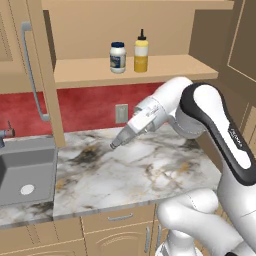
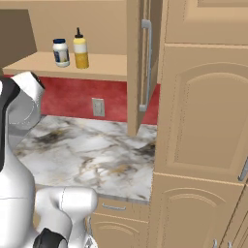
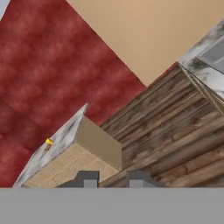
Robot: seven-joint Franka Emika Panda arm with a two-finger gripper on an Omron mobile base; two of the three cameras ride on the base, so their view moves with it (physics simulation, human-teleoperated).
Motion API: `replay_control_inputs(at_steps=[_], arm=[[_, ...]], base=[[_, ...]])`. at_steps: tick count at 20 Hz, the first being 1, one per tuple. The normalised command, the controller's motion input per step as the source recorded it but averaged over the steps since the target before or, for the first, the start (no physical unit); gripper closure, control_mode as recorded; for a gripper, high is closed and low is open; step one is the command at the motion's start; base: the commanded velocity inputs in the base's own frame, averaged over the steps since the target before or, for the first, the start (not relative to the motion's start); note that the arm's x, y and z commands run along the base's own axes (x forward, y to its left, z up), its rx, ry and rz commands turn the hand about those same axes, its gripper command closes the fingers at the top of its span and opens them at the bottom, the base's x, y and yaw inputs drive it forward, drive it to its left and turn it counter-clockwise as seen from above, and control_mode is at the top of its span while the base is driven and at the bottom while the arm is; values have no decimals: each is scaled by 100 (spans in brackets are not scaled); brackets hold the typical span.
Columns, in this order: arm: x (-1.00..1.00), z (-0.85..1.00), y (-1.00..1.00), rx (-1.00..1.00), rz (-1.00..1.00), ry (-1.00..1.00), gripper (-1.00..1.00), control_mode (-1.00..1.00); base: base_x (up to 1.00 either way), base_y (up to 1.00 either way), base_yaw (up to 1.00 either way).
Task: Move the mayonnaise and mustard from the cabinet to the dining counter.
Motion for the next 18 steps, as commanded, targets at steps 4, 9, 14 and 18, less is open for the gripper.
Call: replay_control_inputs(at_steps=[4,9,14,18], arm=[[-1,-1,0,-1,0,0,-100,-100],[3,-4,-54,-13,-11,0,-100,-100],[11,0,-83,-30,-20,0,-100,-100],[0,0,-55,-26,-17,-18,-100,-100]], base=[[0,0,0],[0,0,0],[0,0,0],[0,0,0]])
